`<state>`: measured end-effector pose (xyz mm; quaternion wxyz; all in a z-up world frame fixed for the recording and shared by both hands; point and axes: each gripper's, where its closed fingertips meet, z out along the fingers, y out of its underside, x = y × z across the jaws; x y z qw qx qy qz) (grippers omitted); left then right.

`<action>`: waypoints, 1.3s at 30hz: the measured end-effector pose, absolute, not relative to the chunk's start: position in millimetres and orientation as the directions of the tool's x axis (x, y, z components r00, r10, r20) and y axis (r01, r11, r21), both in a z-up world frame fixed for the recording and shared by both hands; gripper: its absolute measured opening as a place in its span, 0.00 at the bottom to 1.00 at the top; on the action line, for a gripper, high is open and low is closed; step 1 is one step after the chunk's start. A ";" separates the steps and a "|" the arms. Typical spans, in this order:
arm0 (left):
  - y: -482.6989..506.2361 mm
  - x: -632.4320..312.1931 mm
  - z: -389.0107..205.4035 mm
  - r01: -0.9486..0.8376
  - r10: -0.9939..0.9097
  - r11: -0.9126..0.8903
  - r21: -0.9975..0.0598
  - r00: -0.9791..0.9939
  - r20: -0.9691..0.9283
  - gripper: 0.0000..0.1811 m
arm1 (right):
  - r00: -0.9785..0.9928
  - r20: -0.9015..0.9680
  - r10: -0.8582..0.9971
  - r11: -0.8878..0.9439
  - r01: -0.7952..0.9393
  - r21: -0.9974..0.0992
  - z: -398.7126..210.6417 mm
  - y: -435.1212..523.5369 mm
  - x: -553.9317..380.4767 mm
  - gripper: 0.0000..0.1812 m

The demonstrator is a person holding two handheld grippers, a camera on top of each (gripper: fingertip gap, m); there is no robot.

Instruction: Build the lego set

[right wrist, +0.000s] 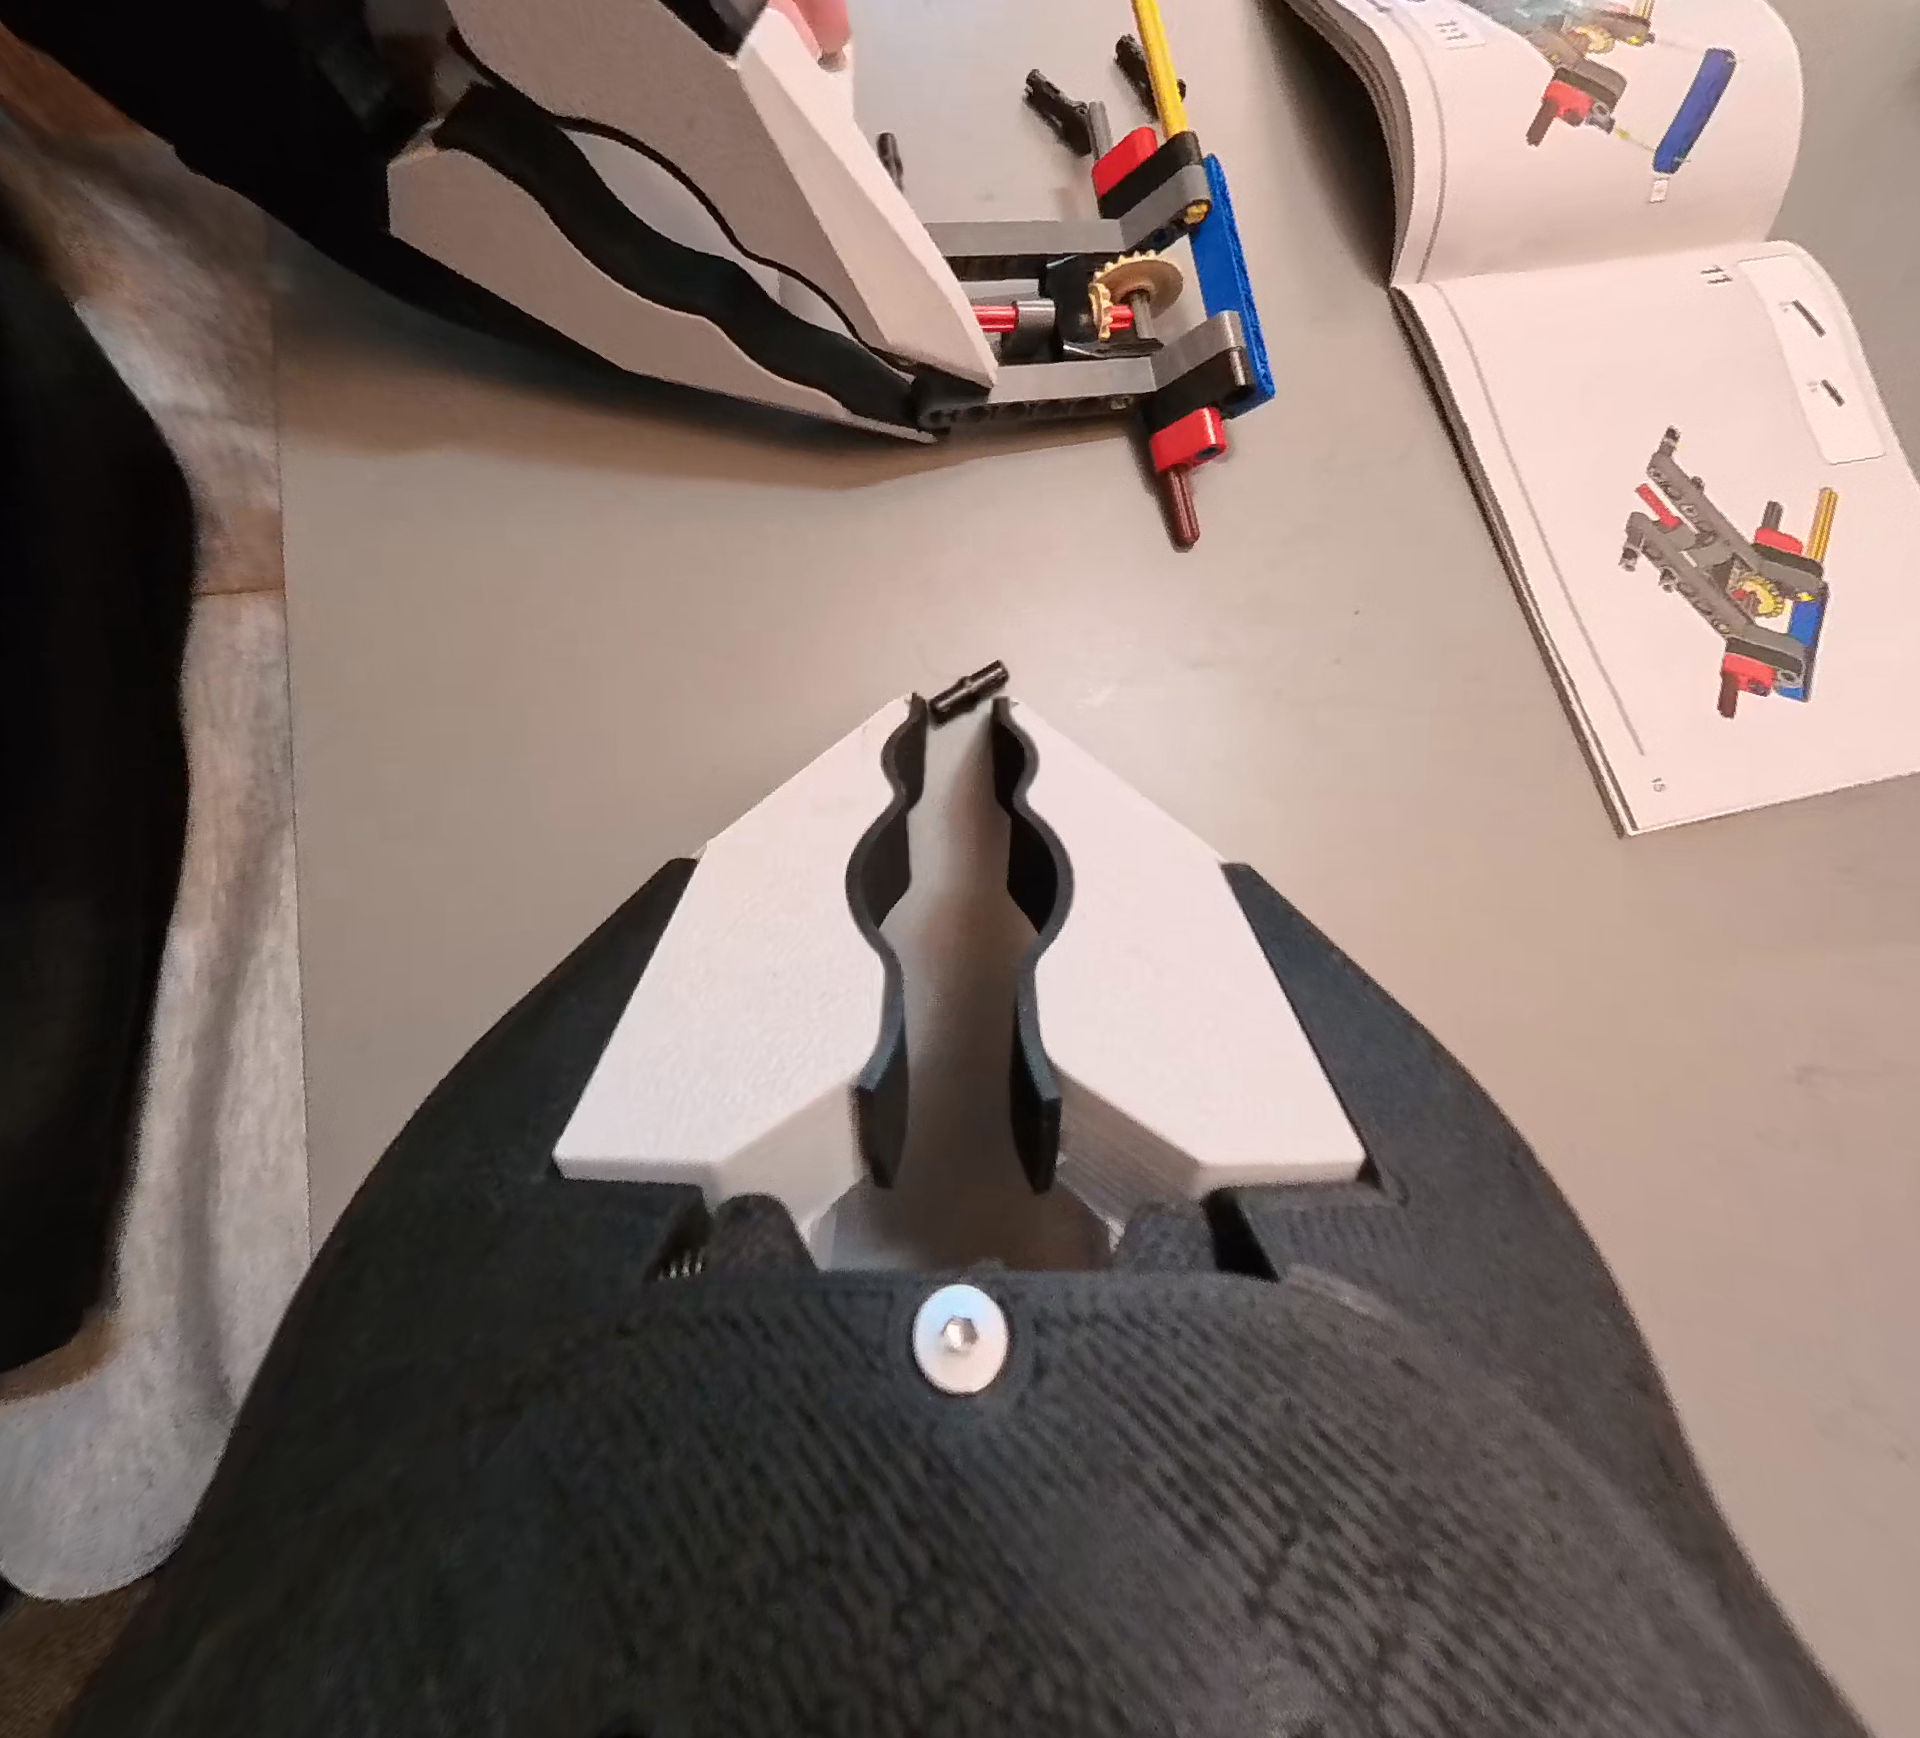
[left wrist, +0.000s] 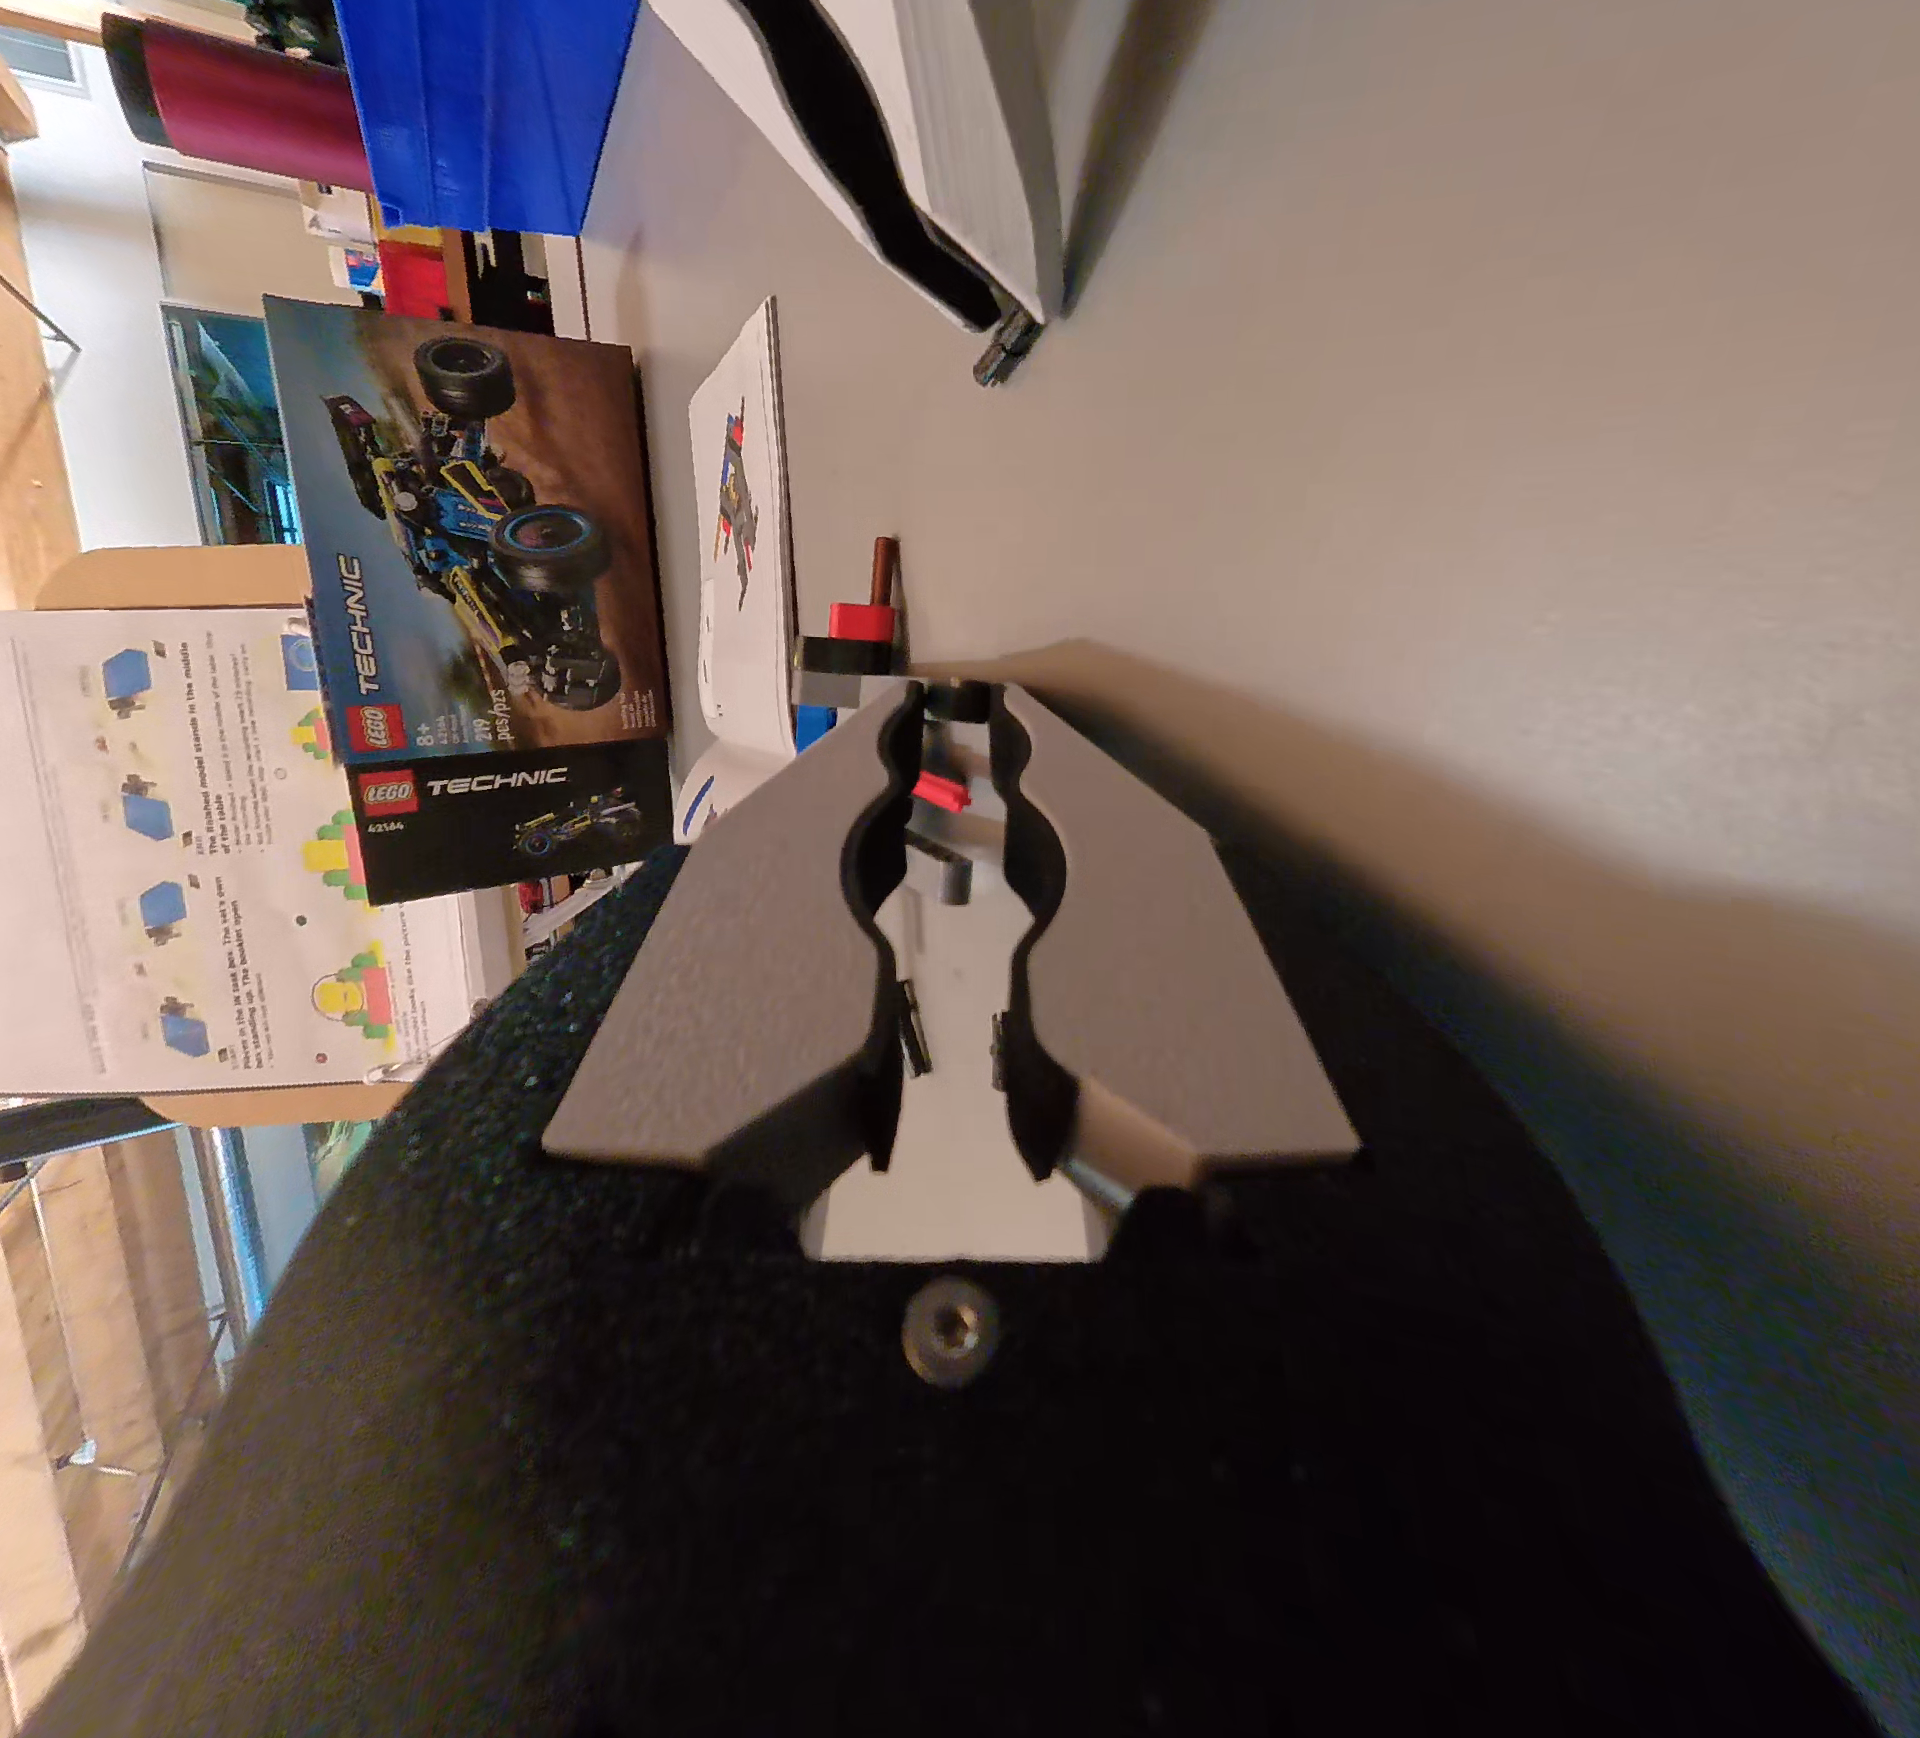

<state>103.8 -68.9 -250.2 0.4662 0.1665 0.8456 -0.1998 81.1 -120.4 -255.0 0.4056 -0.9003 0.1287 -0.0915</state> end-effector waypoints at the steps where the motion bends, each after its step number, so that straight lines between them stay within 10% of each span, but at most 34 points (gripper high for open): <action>1: -68.9 103.7 -250.1 0.470 0.094 0.863 -0.184 -0.508 -0.856 0.05 | 0.949 0.062 -0.311 -0.637 -0.160 -0.754 -254.9 -120.7 81.9 0.06; 14: -66.0 99.6 -248.6 0.478 0.046 0.844 -0.245 -0.518 -0.854 0.07 | 0.832 -0.094 -0.546 -0.520 -0.425 -0.741 -253.2 -122.1 75.3 0.16; 39: -63.4 103.8 -230.5 0.486 -0.165 0.780 -0.394 -0.447 -0.879 0.08 | 0.725 -0.006 -0.689 -0.475 -0.458 -0.751 -255.4 -119.6 100.3 0.01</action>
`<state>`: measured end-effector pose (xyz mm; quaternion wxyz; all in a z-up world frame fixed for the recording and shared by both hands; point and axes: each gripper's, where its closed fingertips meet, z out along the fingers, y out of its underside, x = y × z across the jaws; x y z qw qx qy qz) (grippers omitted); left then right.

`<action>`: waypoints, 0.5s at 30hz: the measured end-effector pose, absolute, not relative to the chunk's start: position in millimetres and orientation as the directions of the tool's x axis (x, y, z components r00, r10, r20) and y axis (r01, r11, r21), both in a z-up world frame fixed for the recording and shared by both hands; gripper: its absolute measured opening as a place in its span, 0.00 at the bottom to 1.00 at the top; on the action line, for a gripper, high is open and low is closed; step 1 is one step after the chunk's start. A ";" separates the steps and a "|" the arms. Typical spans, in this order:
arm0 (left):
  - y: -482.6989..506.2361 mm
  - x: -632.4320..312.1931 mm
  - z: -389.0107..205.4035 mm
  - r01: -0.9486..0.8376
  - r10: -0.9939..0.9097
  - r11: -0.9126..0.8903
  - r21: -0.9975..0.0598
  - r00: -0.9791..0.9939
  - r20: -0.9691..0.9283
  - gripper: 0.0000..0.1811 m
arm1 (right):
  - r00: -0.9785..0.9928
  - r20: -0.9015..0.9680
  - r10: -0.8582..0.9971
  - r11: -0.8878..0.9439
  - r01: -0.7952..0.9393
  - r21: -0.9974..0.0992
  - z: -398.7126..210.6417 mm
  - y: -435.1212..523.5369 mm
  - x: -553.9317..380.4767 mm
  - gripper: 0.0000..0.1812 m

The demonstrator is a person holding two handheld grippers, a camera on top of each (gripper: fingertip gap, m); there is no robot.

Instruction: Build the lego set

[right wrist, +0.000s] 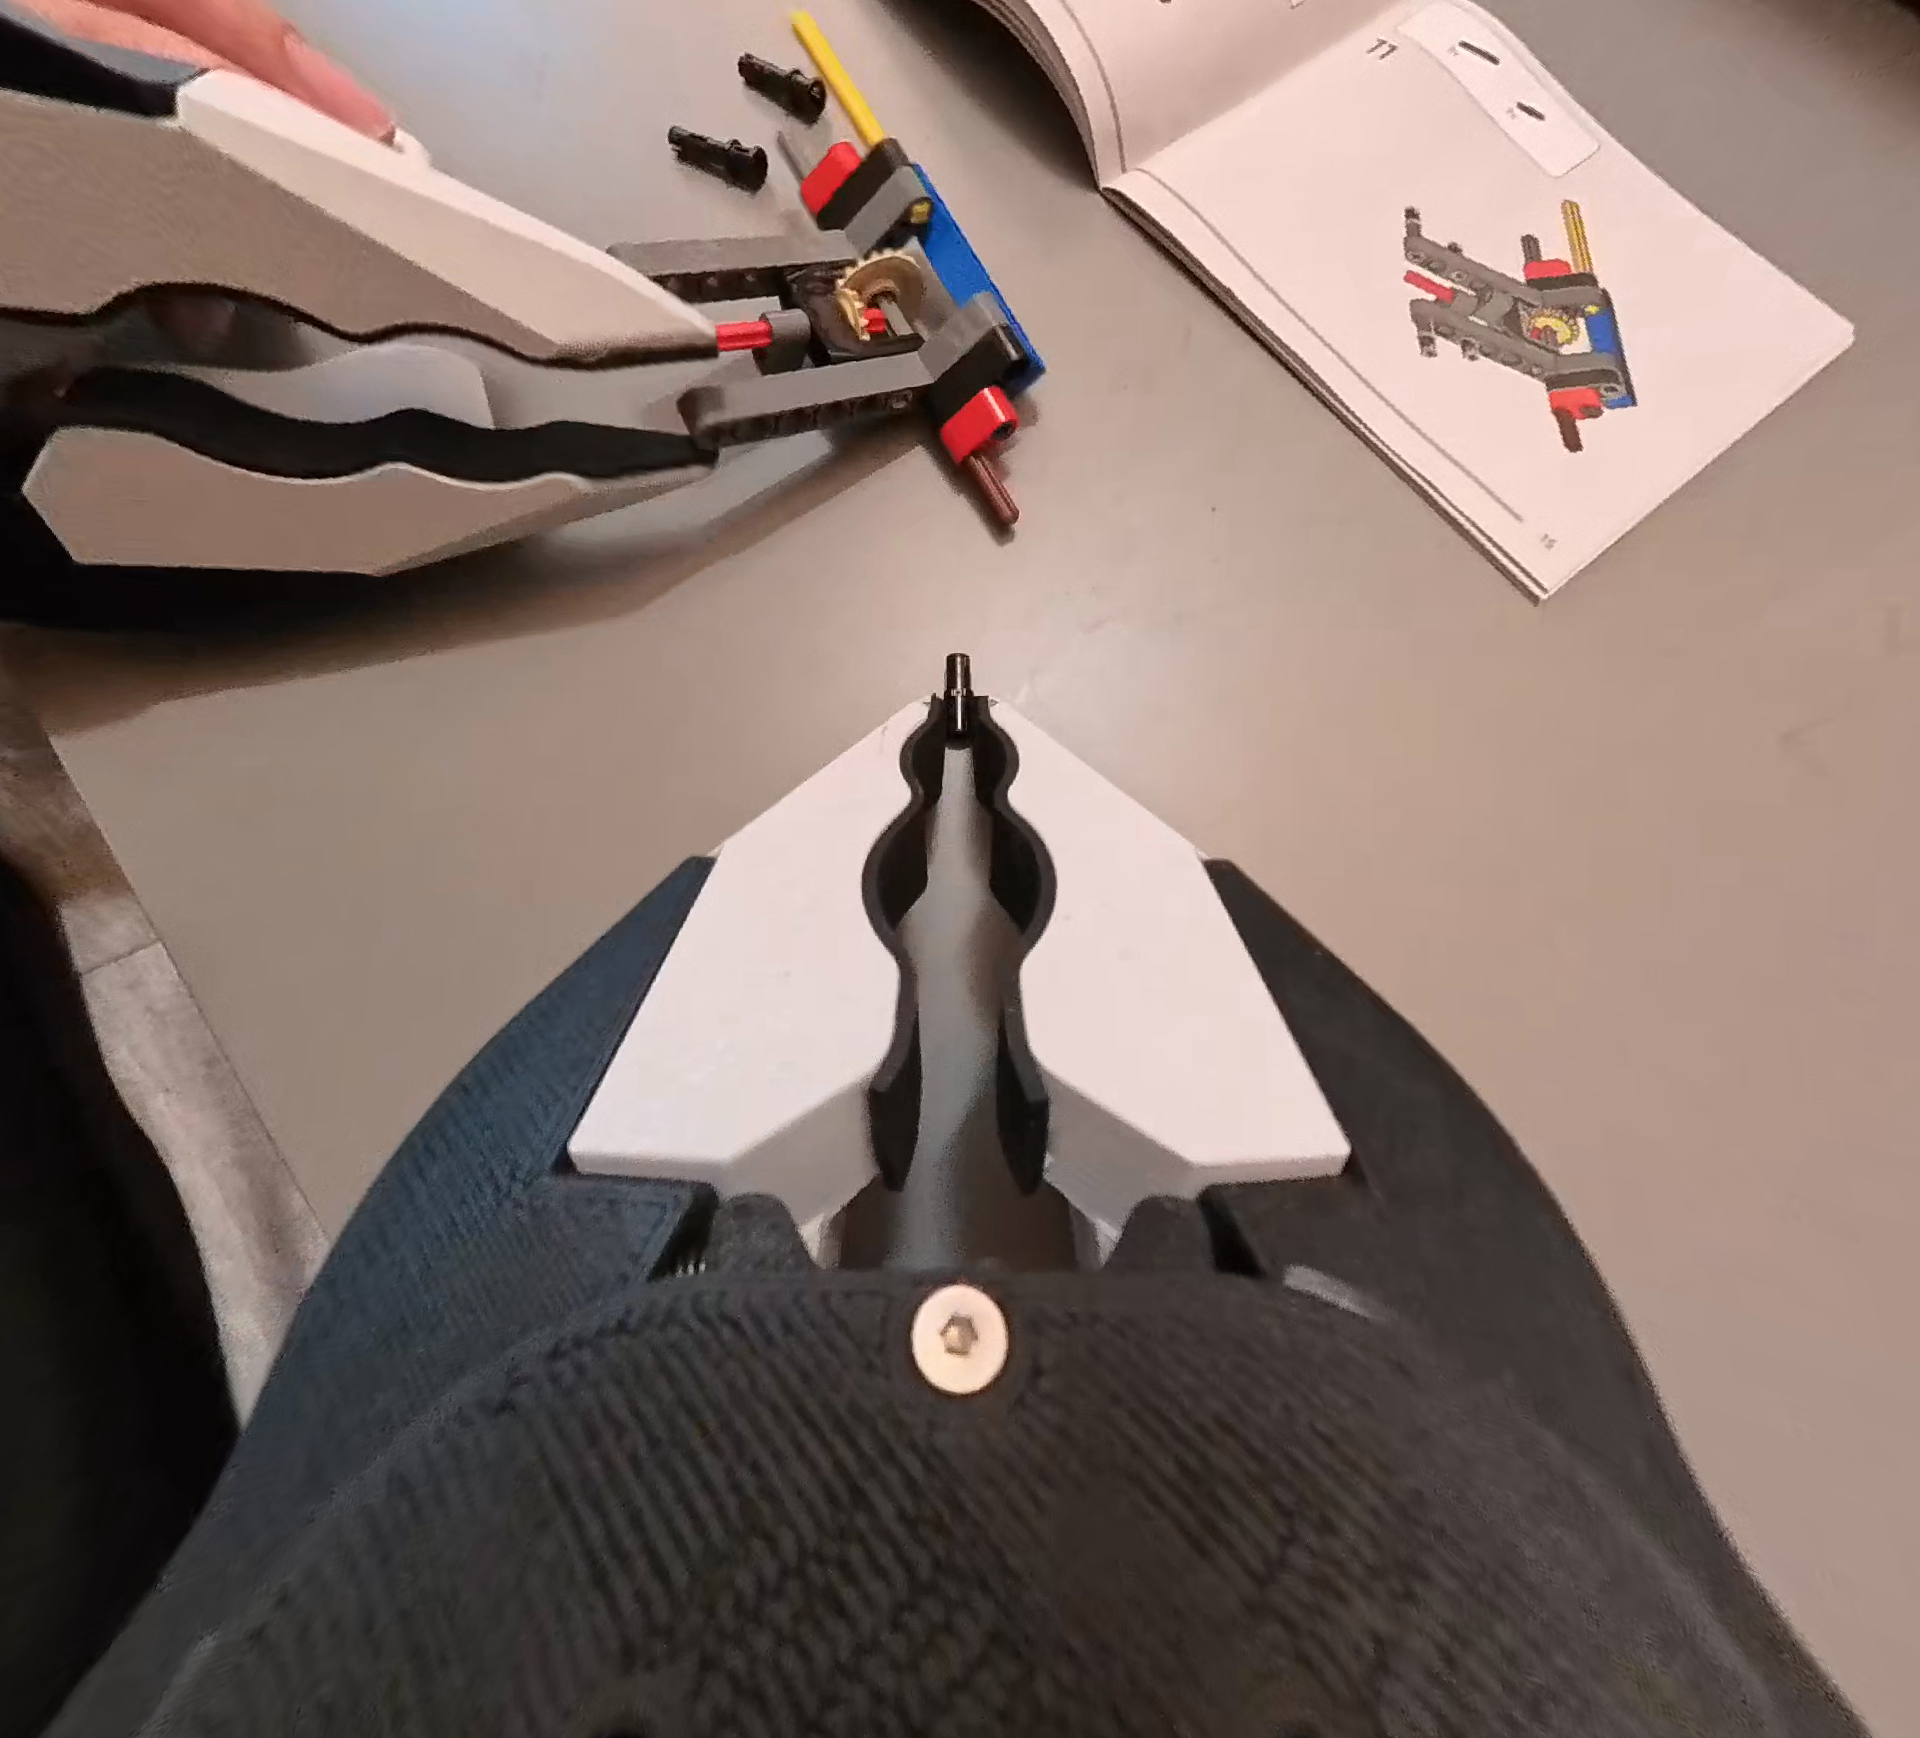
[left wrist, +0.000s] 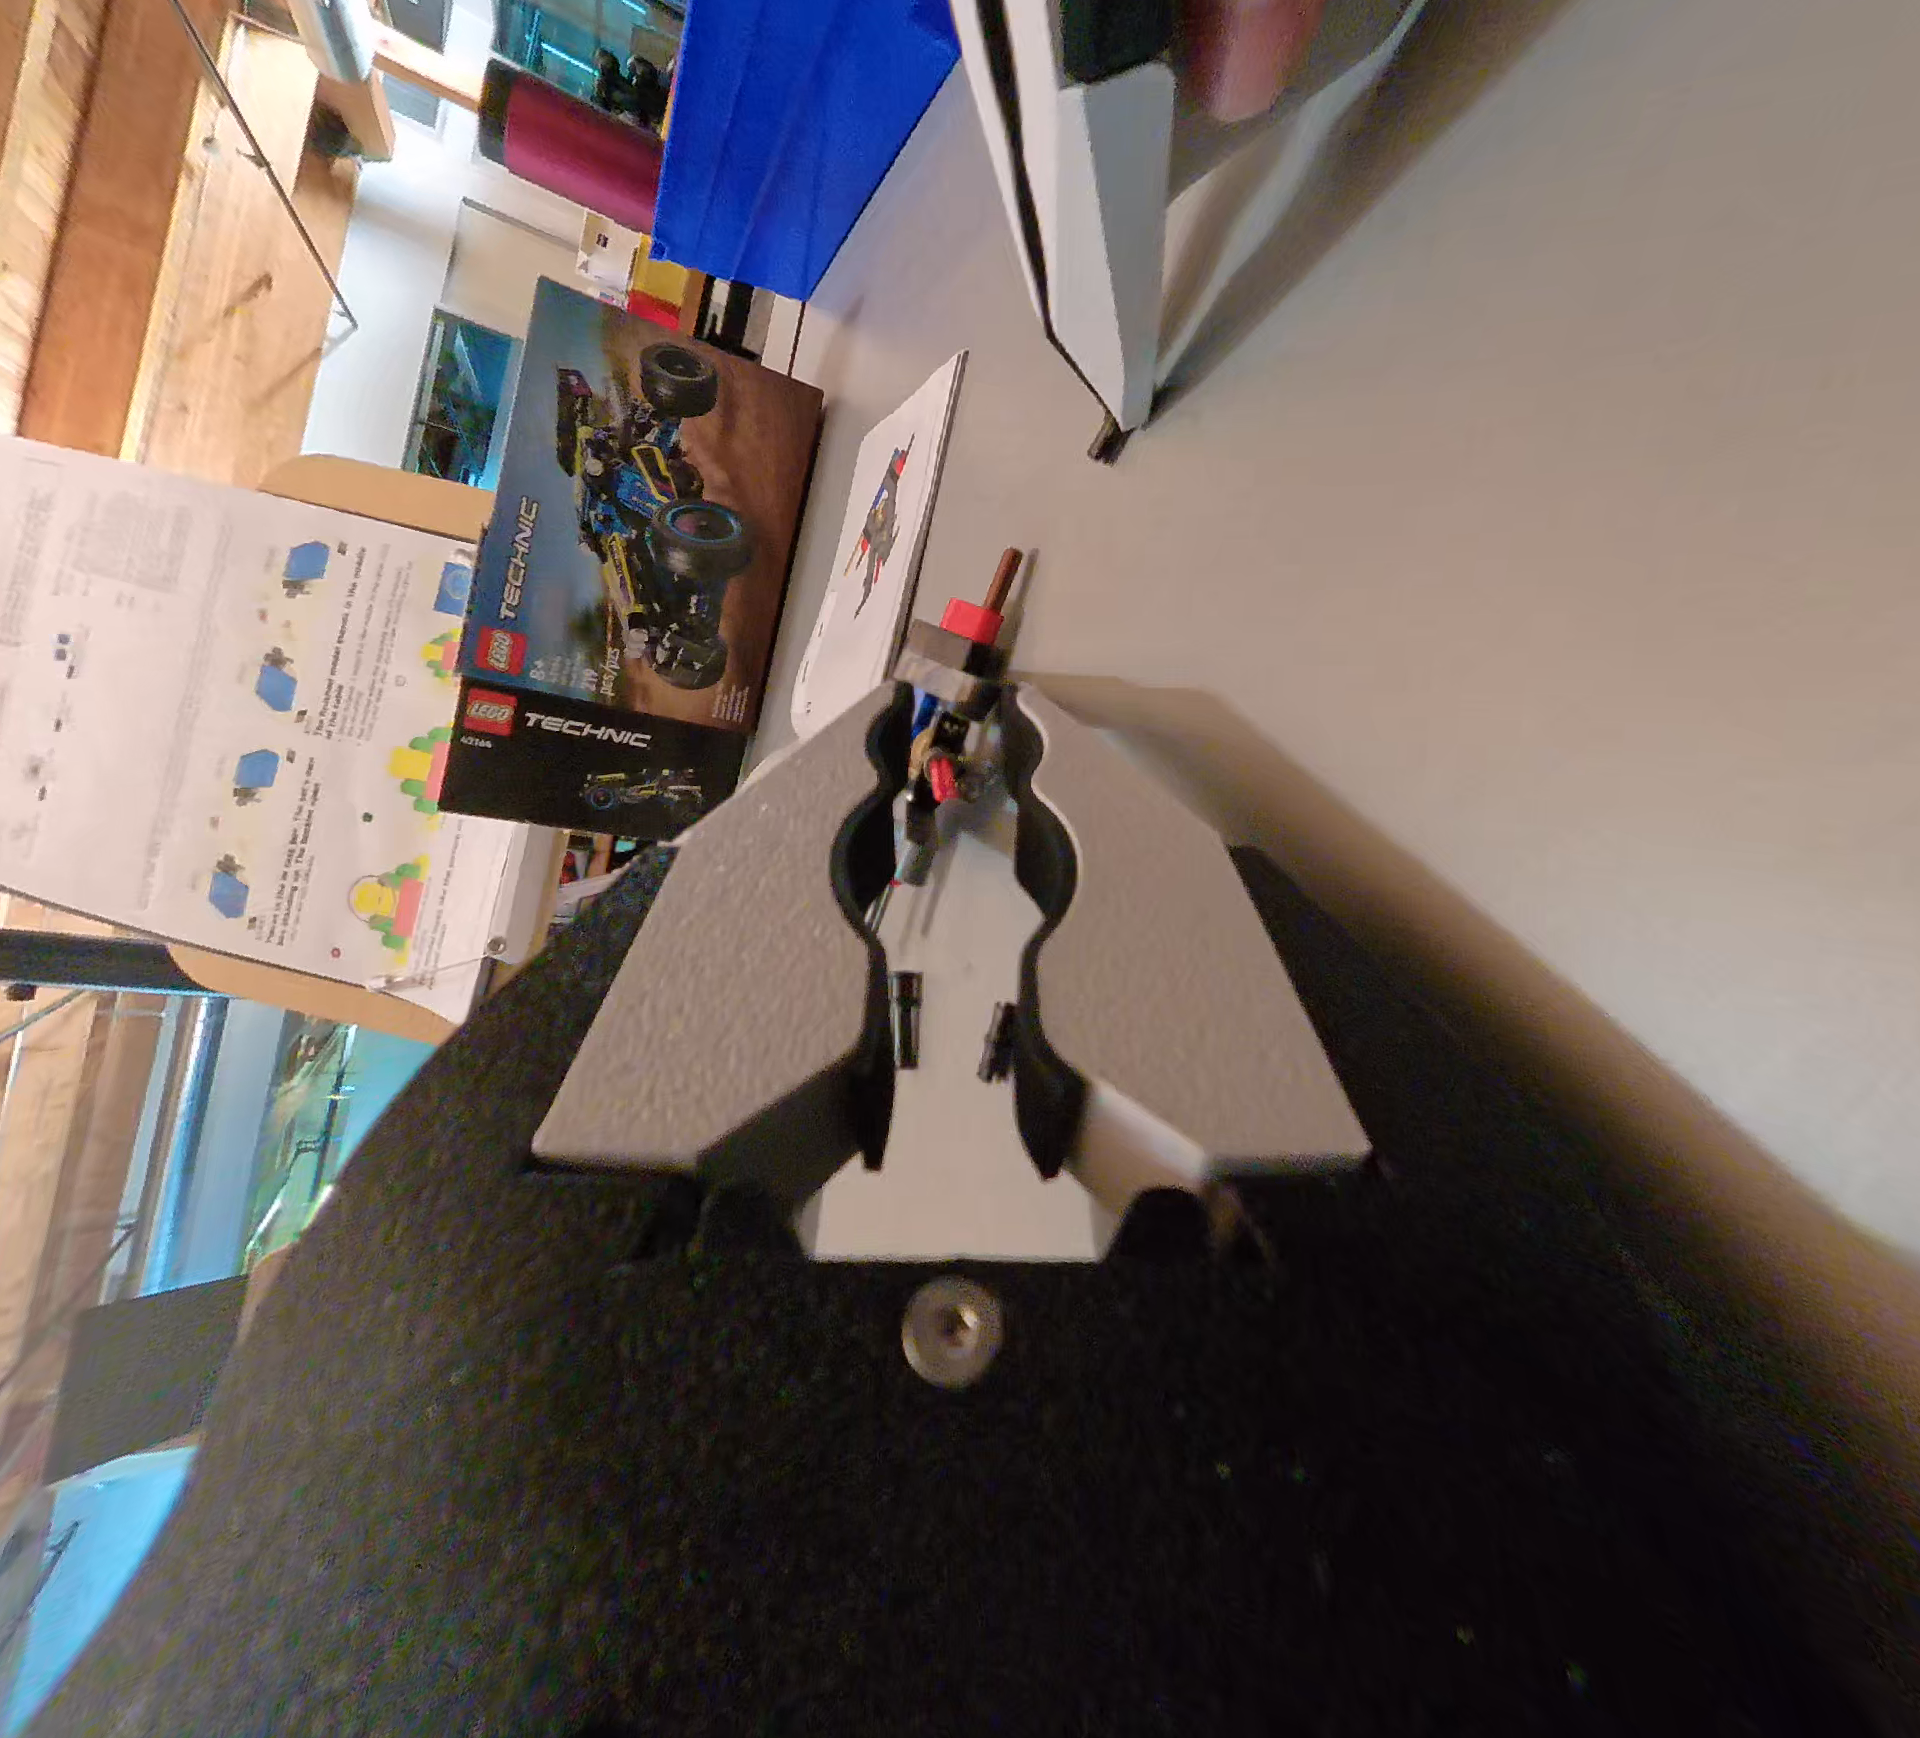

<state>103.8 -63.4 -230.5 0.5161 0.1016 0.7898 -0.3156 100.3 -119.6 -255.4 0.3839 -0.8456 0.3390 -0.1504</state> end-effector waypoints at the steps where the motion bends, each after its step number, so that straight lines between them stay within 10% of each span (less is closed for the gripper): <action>1: -63.0 104.0 -230.4 0.484 -0.170 0.777 -0.401 -0.452 -0.876 0.08 | 0.738 0.003 -0.675 -0.489 -0.444 -0.751 -255.4 -118.7 100.4 0.01; 15: -64.5 93.7 -231.9 0.524 -0.129 0.767 -0.371 -0.440 -0.889 0.09 | 0.924 0.125 -0.362 -0.646 -0.152 -0.748 -255.1 -109.0 105.4 0.01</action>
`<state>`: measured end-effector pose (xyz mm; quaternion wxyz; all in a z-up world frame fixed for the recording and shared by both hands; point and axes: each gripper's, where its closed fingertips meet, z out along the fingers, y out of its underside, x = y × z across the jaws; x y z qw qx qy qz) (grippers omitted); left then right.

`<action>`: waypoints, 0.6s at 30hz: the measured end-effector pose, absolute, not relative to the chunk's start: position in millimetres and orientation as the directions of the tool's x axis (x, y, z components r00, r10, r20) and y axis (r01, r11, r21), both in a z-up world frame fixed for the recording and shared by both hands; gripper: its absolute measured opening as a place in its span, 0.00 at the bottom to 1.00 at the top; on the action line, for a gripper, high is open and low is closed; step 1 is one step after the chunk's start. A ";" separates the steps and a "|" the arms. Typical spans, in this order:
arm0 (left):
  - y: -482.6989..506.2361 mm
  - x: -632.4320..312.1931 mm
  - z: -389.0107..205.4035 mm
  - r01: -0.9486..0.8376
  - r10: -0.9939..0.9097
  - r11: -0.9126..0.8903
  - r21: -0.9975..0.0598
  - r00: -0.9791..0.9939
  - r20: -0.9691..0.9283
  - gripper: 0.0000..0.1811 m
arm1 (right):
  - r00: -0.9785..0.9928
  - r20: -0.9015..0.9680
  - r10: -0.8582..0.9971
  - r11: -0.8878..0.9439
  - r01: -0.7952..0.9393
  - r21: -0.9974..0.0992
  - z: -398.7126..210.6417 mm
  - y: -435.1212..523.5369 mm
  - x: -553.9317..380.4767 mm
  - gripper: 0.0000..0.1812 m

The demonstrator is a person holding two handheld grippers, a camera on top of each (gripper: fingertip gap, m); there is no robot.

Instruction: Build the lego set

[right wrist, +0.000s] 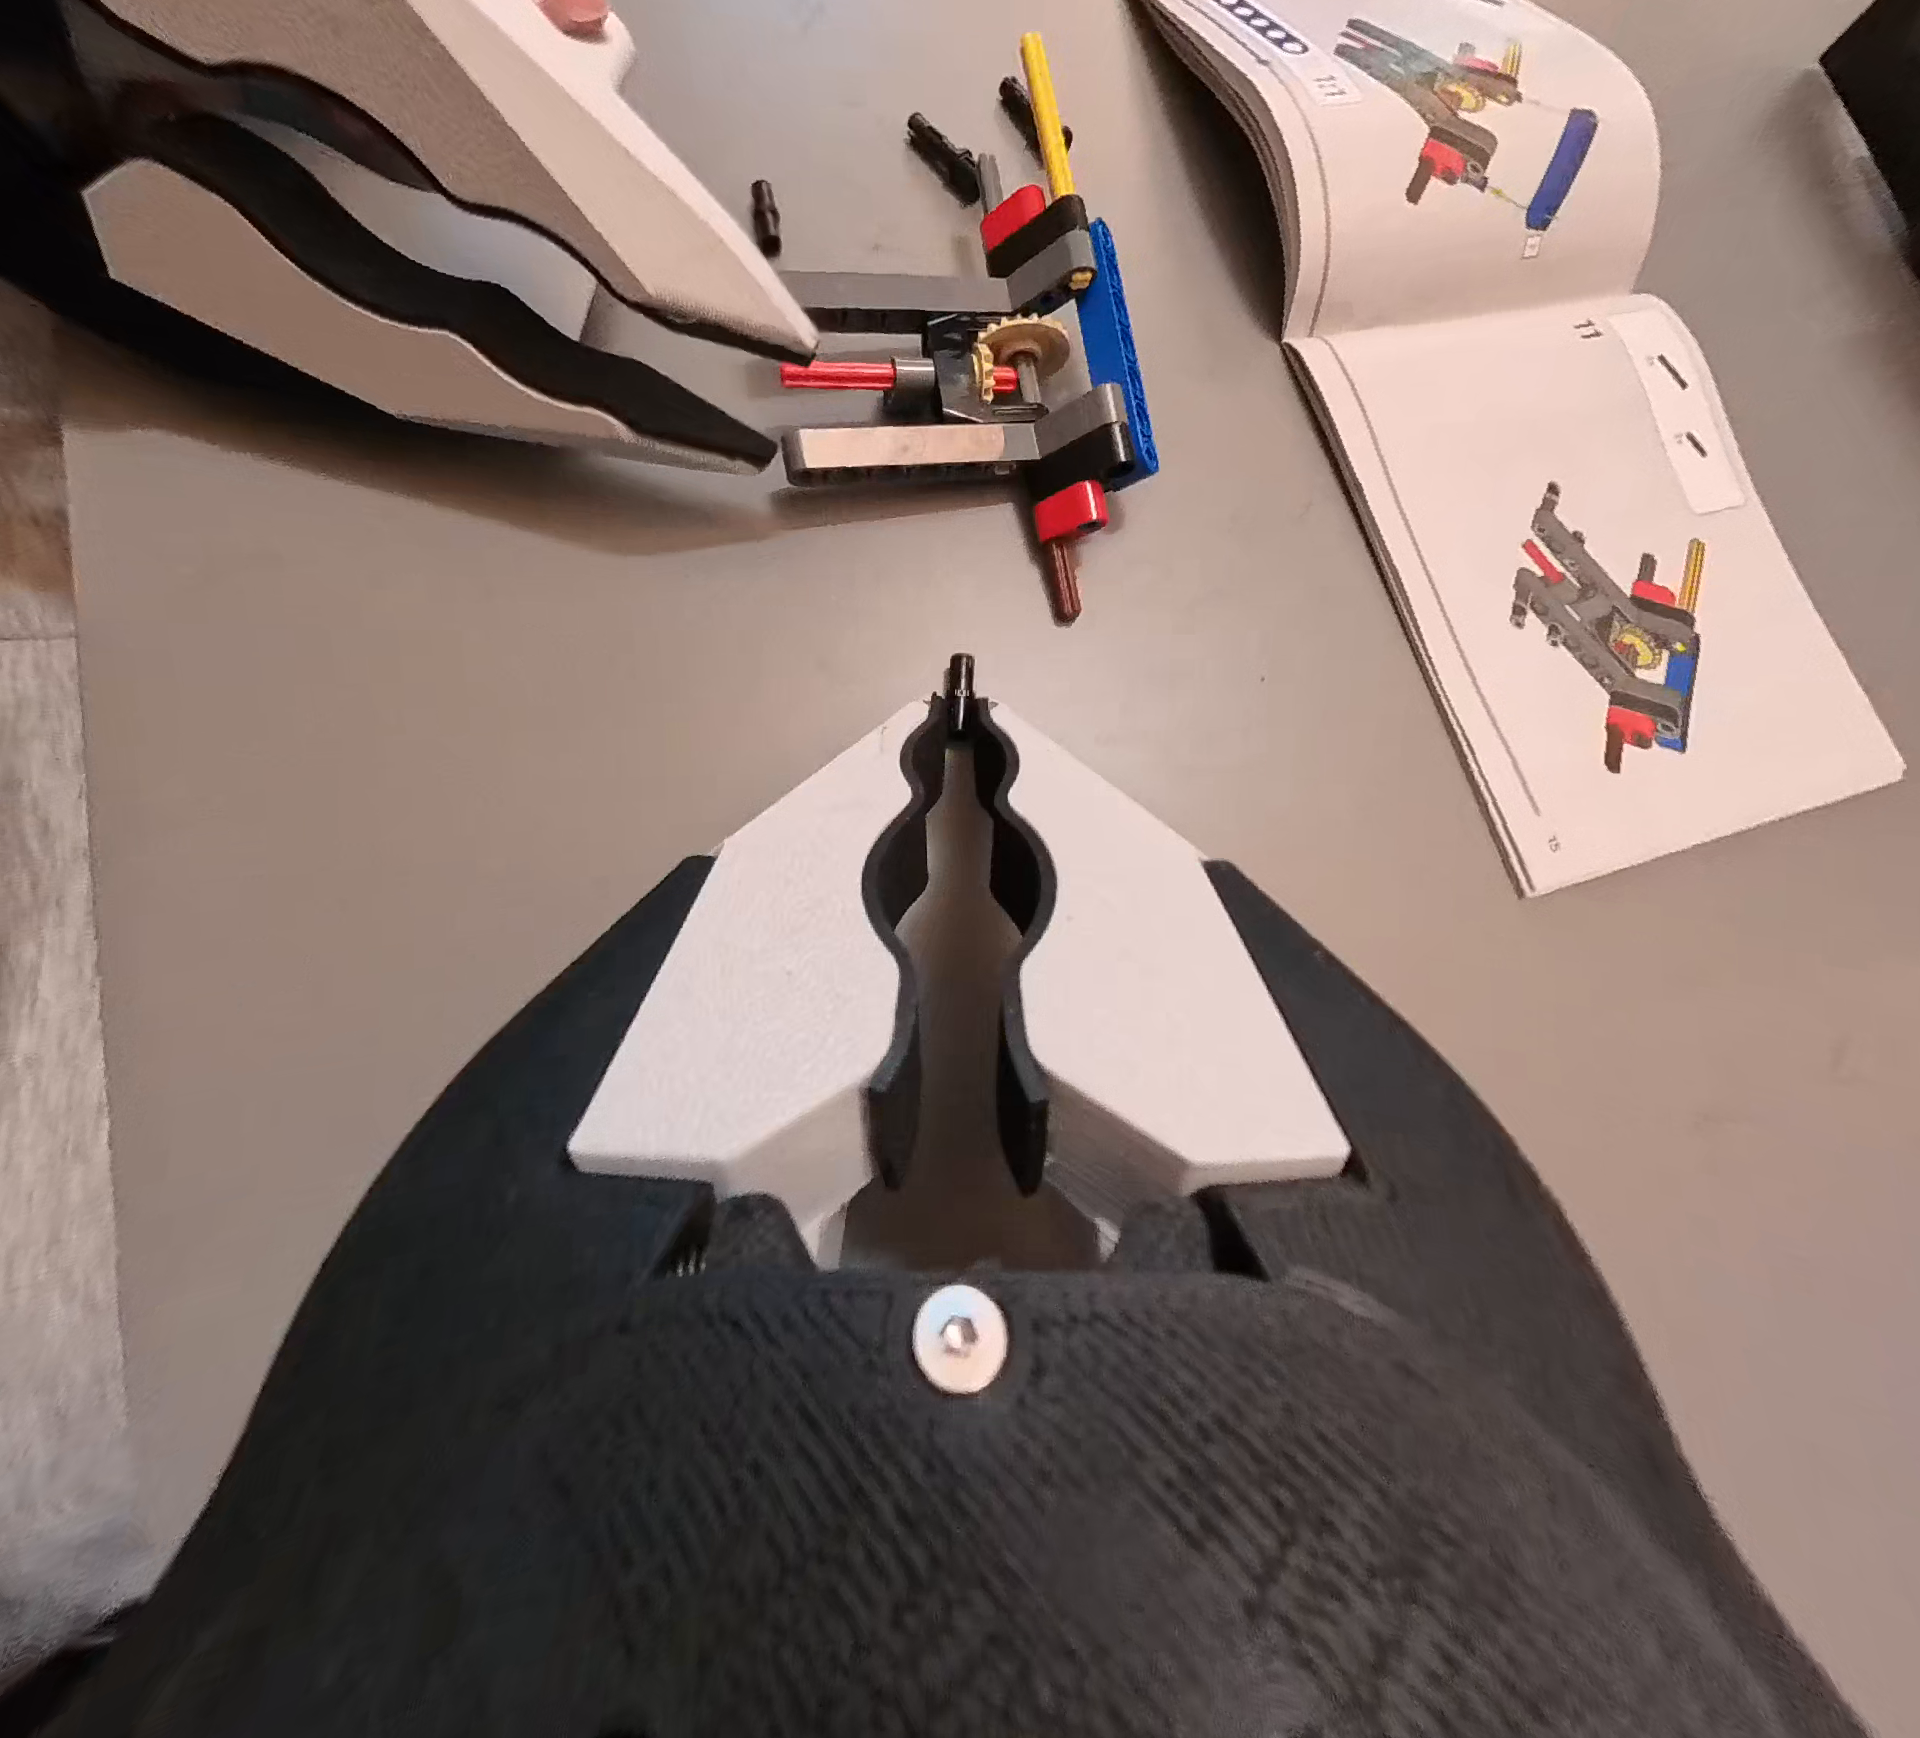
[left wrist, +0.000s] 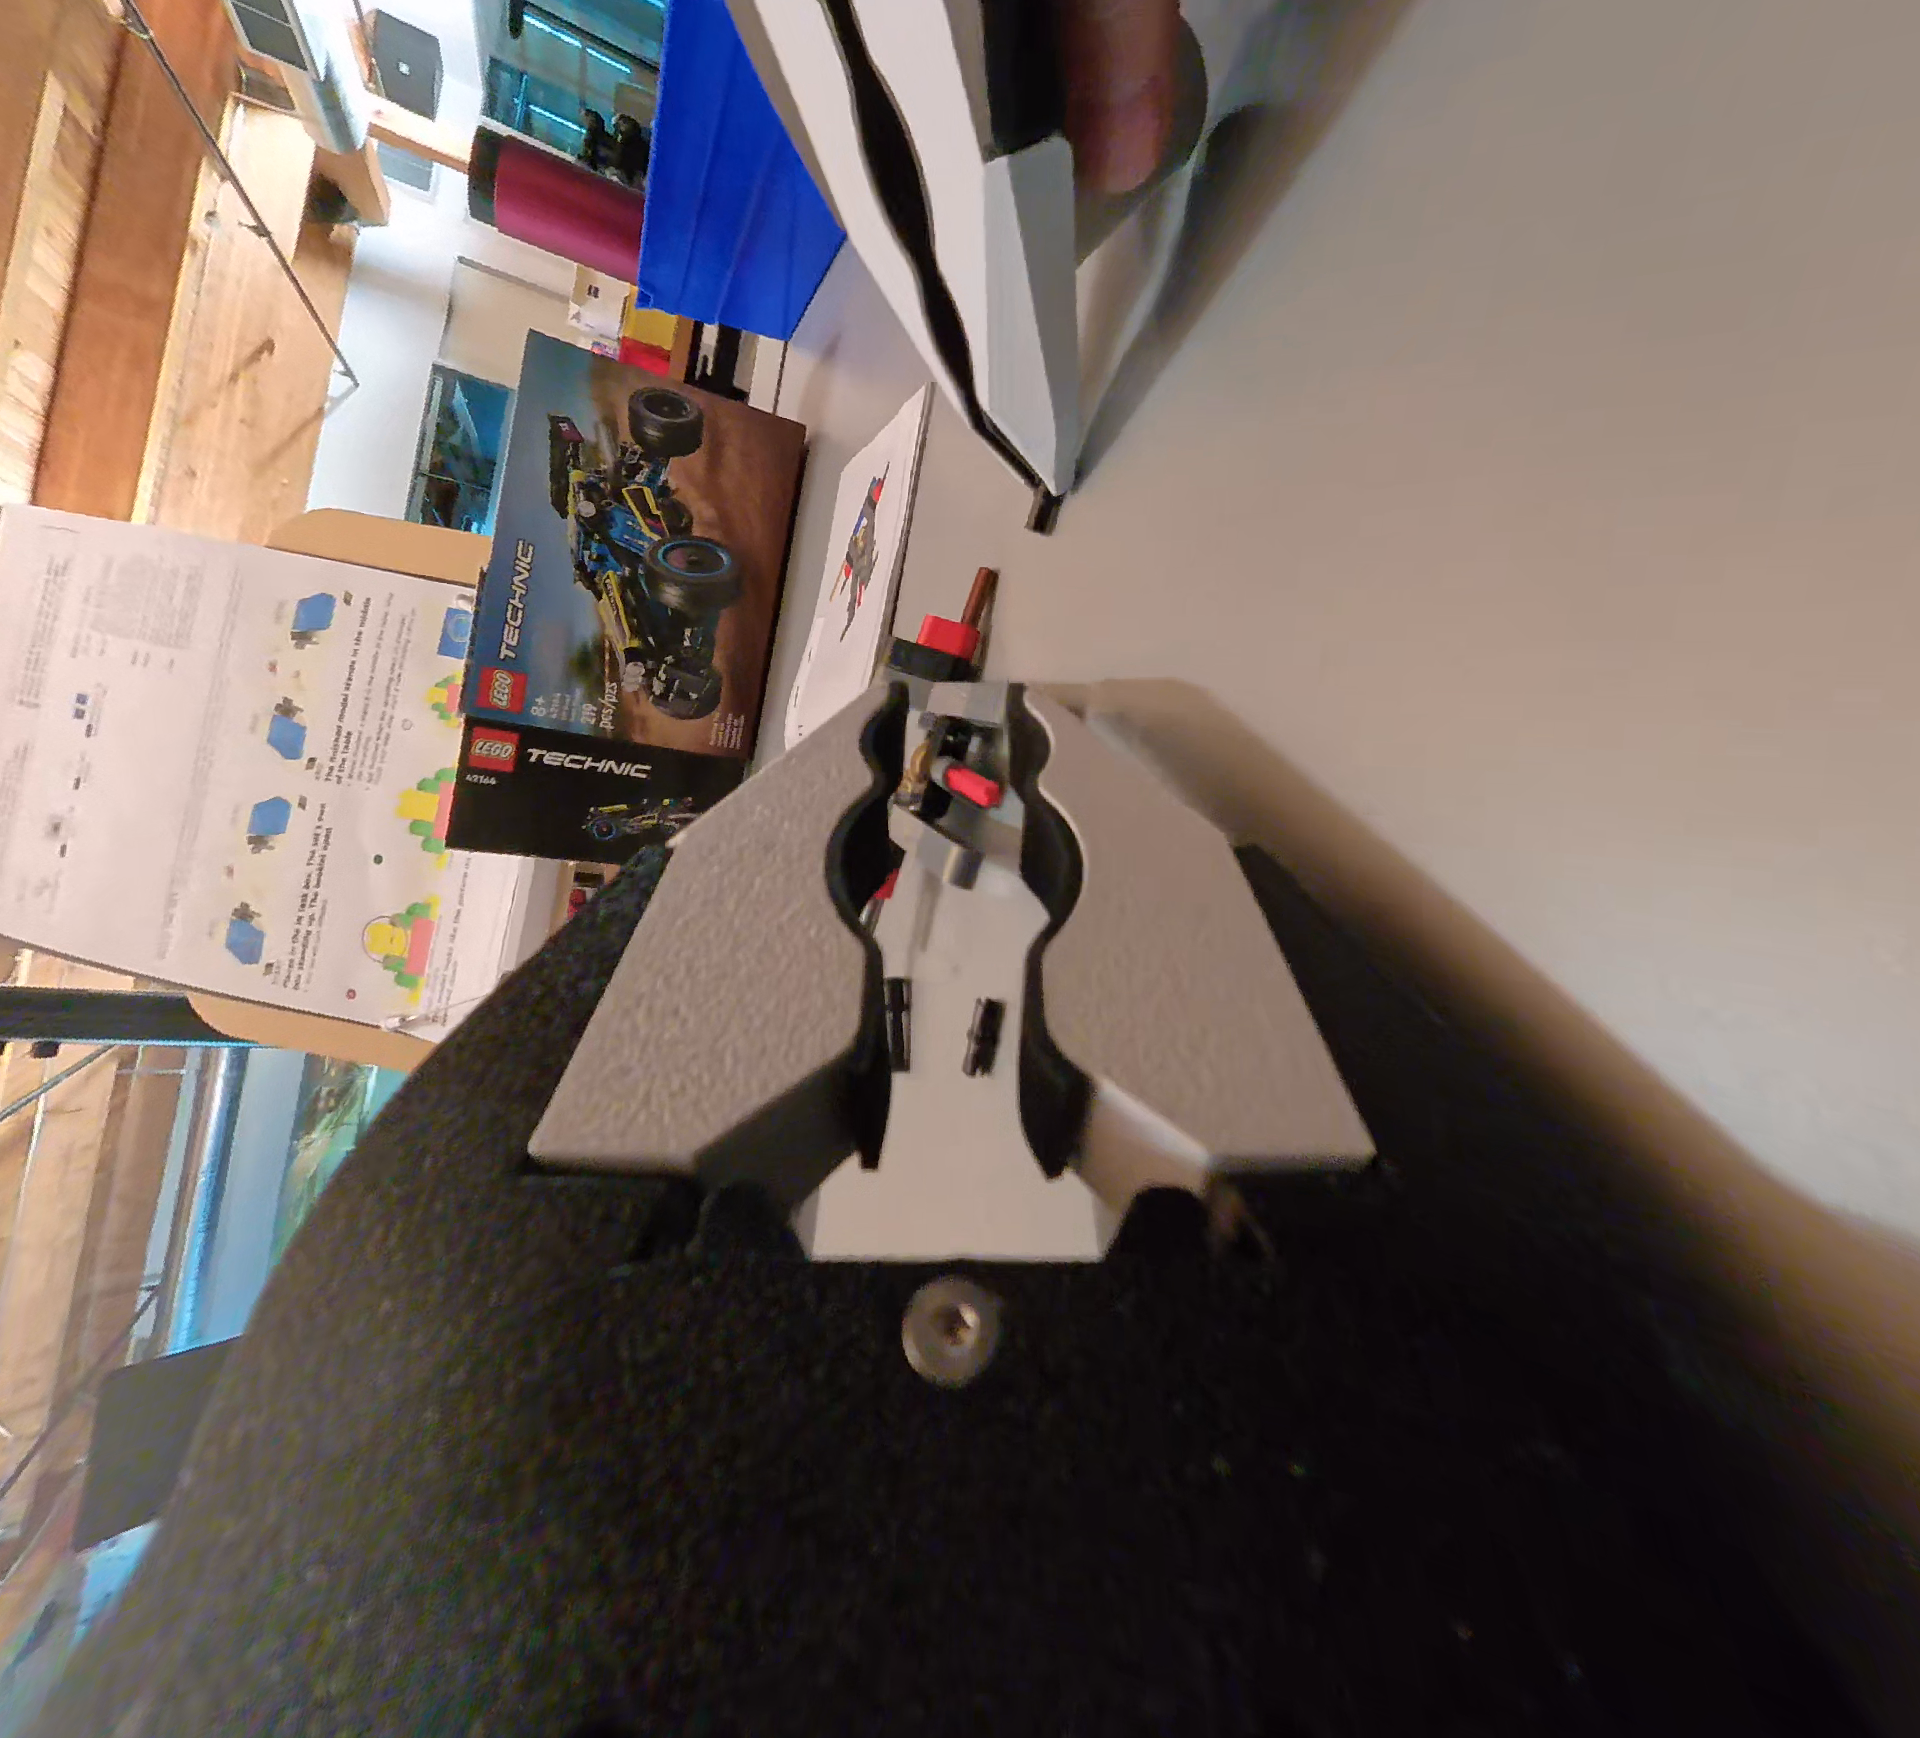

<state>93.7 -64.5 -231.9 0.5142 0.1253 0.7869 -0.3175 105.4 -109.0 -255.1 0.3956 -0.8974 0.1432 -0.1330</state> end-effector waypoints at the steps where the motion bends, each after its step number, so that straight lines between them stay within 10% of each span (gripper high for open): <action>1: -63.6 93.3 -232.8 0.523 -0.122 0.771 -0.362 -0.436 -0.891 0.09 | 0.925 0.138 -0.355 -0.650 -0.138 -0.747 -255.1 -108.4 106.2 0.01; 18: -58.3 101.0 -244.4 0.465 0.043 0.866 -0.184 -0.435 -0.899 0.10 | 0.976 0.033 -0.216 -0.646 -0.118 -0.754 -255.6 -96.4 100.8 0.01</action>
